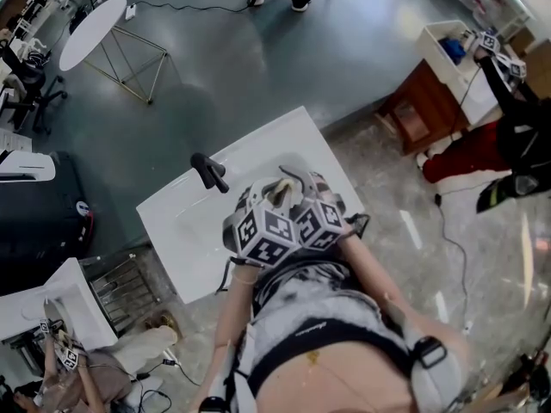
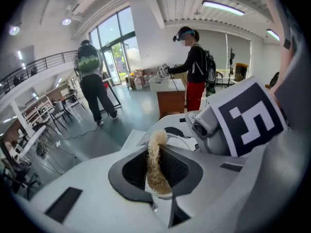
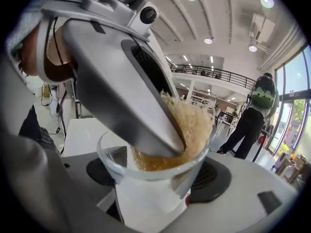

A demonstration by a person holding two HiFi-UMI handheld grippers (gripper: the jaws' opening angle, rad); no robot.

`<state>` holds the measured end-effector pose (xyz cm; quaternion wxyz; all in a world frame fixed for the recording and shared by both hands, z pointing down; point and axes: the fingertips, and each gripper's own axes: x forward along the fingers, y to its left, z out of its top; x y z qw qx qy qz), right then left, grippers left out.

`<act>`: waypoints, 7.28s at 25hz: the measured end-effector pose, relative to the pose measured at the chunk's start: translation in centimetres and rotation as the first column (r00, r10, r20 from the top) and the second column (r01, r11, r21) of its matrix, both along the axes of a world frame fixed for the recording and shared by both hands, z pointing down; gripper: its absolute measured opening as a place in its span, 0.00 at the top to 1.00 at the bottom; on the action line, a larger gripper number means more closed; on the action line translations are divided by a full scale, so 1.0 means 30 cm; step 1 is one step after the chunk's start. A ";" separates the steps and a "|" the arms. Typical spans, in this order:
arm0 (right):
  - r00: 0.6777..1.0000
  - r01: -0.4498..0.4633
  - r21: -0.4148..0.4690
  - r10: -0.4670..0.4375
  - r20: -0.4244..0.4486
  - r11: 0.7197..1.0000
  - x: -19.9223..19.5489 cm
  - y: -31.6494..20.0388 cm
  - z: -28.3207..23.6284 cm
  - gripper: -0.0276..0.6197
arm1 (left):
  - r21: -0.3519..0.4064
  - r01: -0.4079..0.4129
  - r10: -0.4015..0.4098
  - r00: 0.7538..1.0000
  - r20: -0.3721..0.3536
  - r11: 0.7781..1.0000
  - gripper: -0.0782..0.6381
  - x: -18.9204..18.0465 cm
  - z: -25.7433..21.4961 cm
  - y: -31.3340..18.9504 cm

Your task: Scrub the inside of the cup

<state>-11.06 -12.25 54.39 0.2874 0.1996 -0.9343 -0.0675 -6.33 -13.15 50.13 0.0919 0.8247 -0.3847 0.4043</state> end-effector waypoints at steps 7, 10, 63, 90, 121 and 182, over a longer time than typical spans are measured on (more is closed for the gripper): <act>0.999 0.037 0.030 -0.037 0.011 0.999 -0.014 0.025 -0.030 0.33 | -0.087 -0.045 0.043 0.999 -0.022 0.995 0.82 0.024 0.037 0.023; 0.998 0.057 0.043 -0.056 -0.019 0.997 -0.007 0.038 -0.019 0.33 | -0.145 -0.099 0.090 0.994 -0.069 0.985 0.83 0.038 0.041 0.053; 0.997 0.078 0.111 -0.076 -0.023 0.991 -0.008 0.055 -0.027 0.33 | -0.232 -0.217 0.205 0.976 -0.077 0.948 0.84 0.023 -0.027 0.168; 0.993 0.108 0.123 -0.102 -0.052 0.987 -0.018 0.072 -0.063 0.33 | -0.240 -0.167 0.129 0.977 -0.168 0.956 0.84 0.034 -0.025 0.136; 0.994 0.109 0.092 -0.106 -0.031 0.990 -0.033 0.067 -0.064 0.33 | -0.124 -0.112 0.118 0.992 0.037 0.986 0.84 0.005 -0.012 0.081; 0.996 0.086 0.065 -0.087 0.006 0.994 -0.030 0.075 -0.071 0.32 | -0.077 -0.132 0.131 0.991 -0.021 0.988 0.62 -0.020 -0.067 0.116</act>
